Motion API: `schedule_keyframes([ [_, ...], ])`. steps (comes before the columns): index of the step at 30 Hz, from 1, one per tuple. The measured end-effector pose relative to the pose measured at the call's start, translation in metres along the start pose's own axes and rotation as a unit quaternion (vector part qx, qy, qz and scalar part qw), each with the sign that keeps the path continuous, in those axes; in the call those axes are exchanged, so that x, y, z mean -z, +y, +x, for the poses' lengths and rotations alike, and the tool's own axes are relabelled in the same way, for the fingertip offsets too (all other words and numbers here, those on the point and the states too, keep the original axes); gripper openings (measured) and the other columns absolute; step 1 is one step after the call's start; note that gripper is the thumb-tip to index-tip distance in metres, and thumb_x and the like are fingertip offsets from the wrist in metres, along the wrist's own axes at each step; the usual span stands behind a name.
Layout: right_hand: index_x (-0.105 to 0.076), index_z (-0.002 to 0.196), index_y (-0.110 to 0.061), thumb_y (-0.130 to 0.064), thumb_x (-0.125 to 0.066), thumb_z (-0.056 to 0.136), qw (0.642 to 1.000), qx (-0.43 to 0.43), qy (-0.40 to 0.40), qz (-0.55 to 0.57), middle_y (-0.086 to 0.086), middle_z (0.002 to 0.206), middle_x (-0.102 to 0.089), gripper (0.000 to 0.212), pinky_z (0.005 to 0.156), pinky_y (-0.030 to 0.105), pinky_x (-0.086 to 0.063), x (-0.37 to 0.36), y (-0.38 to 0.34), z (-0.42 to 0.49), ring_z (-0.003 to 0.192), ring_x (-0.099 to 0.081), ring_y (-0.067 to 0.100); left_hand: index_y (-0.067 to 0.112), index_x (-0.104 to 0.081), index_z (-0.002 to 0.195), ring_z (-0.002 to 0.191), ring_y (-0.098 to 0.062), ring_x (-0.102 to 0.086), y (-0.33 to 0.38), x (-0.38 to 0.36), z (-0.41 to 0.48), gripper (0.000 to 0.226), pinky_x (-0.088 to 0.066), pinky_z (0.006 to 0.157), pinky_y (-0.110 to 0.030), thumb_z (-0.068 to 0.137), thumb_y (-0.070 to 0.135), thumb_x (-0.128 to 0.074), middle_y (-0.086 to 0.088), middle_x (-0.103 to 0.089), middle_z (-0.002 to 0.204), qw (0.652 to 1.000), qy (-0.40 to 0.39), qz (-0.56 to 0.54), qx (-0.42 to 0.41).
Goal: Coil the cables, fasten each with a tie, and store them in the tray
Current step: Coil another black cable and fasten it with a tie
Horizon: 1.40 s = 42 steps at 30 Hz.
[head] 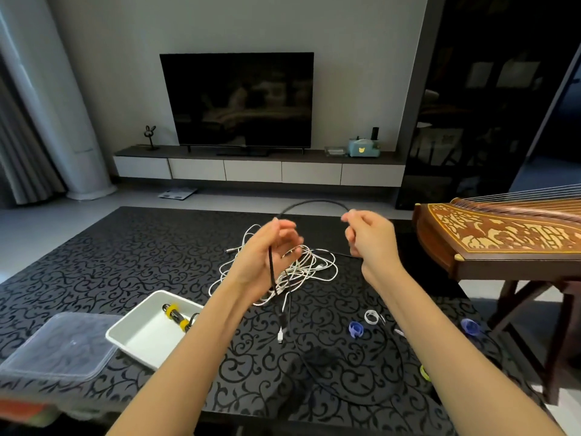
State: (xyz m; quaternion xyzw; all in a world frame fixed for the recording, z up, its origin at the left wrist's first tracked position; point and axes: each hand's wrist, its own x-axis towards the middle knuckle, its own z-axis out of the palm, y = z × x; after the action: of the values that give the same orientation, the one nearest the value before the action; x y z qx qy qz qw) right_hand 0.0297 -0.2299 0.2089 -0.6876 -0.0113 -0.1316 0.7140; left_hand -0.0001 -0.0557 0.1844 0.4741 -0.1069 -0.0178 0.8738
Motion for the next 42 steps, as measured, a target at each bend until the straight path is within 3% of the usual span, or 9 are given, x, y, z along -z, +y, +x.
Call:
schedule_keyframes([
  [9, -0.057, 0.062, -0.022, -0.016, -0.056, 0.090, 0.928, 0.154, -0.171, -0.294, -0.007, 0.050, -0.049, 0.028, 0.054, 0.026, -0.033, -0.021, 0.044, -0.051, 0.049, -0.042, 0.006, 0.012, -0.055, 0.121, 0.116, -0.037, -0.057, 0.017, 0.001, 0.014, 0.040, -0.040, 0.101, -0.055, 0.103, 0.034, -0.027, -0.025, -0.057, 0.128, 0.992, 0.063, -0.085, 0.062],
  [13, -0.064, 0.066, -0.021, -0.020, -0.054, 0.092, 0.938, 0.113, -0.221, -0.241, -0.006, 0.051, -0.047, 0.028, 0.056, 0.030, -0.032, -0.019, 0.048, -0.059, 0.050, -0.038, 0.009, 0.004, -0.057, 0.107, 0.091, -0.037, -0.069, 0.029, 0.005, 0.014, 0.041, -0.050, 0.085, -0.055, 0.102, 0.034, -0.030, -0.021, -0.070, 0.097, 0.986, 0.079, -0.139, 0.056],
  [16, -0.063, 0.065, -0.020, -0.029, -0.053, 0.095, 0.945, 0.065, -0.266, -0.178, -0.005, 0.051, -0.030, 0.034, 0.053, 0.024, -0.026, -0.022, 0.043, -0.065, 0.048, -0.027, 0.007, 0.008, -0.053, 0.084, 0.054, -0.018, -0.059, 0.032, 0.001, 0.019, 0.048, -0.056, 0.058, -0.032, 0.103, 0.042, -0.026, -0.006, -0.056, 0.067, 0.983, 0.136, -0.107, 0.065],
  [20, -0.040, 0.056, -0.017, -0.027, -0.060, 0.092, 0.937, 0.053, -0.310, -0.151, -0.013, 0.046, -0.025, 0.043, 0.044, 0.013, -0.020, -0.030, 0.039, -0.074, 0.043, -0.024, 0.003, 0.013, -0.043, 0.073, 0.032, -0.006, -0.029, 0.031, -0.007, 0.029, 0.052, -0.027, 0.032, -0.015, 0.100, 0.051, -0.022, 0.003, -0.034, 0.046, 0.977, 0.154, -0.123, 0.079],
  [23, -0.044, 0.053, -0.021, -0.022, -0.059, 0.093, 0.940, 0.053, -0.299, -0.153, -0.014, 0.043, -0.029, 0.043, 0.044, 0.012, -0.022, -0.034, 0.036, -0.076, 0.041, -0.026, 0.003, 0.013, -0.043, 0.073, 0.033, -0.005, -0.027, 0.034, -0.011, 0.033, 0.052, -0.024, 0.030, -0.016, 0.096, 0.058, -0.029, 0.004, -0.033, 0.049, 0.977, 0.151, -0.133, 0.073],
  [29, -0.058, 0.075, 0.010, -0.020, -0.054, 0.095, 0.956, 0.071, -0.242, -0.149, -0.007, 0.054, -0.031, 0.036, 0.050, 0.021, -0.021, -0.034, 0.035, -0.069, 0.046, -0.026, 0.003, 0.009, -0.055, 0.096, 0.060, -0.016, -0.060, 0.013, -0.011, 0.012, 0.037, -0.057, 0.063, -0.031, 0.092, 0.046, -0.052, -0.004, -0.057, 0.070, 0.990, 0.103, 0.045, 0.083],
  [35, -0.055, 0.078, -0.003, -0.023, -0.055, 0.095, 0.939, 0.039, -0.319, -0.123, -0.009, 0.048, -0.038, 0.026, 0.049, 0.017, -0.028, -0.027, 0.049, -0.070, 0.047, -0.032, 0.005, 0.016, -0.036, 0.067, 0.031, -0.003, -0.019, 0.018, -0.006, 0.017, 0.044, -0.016, 0.030, -0.016, 0.103, 0.038, -0.025, 0.008, -0.025, 0.041, 0.989, 0.114, -0.052, 0.082],
  [39, -0.061, 0.097, -0.010, -0.009, -0.053, 0.095, 0.939, -0.011, -0.311, -0.144, -0.002, 0.059, -0.056, 0.008, 0.057, 0.020, -0.041, 0.011, 0.082, -0.066, 0.055, -0.048, 0.010, 0.018, -0.035, 0.067, 0.031, -0.002, -0.020, 0.049, 0.017, 0.024, 0.042, -0.017, 0.030, -0.016, 0.104, 0.035, -0.028, 0.011, -0.027, 0.040, 0.981, 0.183, 0.068, -0.013],
  [42, -0.061, 0.086, -0.021, -0.007, -0.054, 0.094, 0.940, 0.007, -0.254, -0.226, -0.002, 0.067, -0.060, 0.017, 0.062, 0.018, -0.044, 0.036, 0.095, -0.057, 0.062, -0.055, 0.007, 0.019, -0.033, 0.068, 0.043, -0.008, -0.028, 0.063, 0.031, 0.027, 0.036, -0.024, 0.041, -0.021, 0.101, 0.033, -0.039, 0.007, -0.034, 0.051, 0.908, 0.251, 0.325, -0.078],
])
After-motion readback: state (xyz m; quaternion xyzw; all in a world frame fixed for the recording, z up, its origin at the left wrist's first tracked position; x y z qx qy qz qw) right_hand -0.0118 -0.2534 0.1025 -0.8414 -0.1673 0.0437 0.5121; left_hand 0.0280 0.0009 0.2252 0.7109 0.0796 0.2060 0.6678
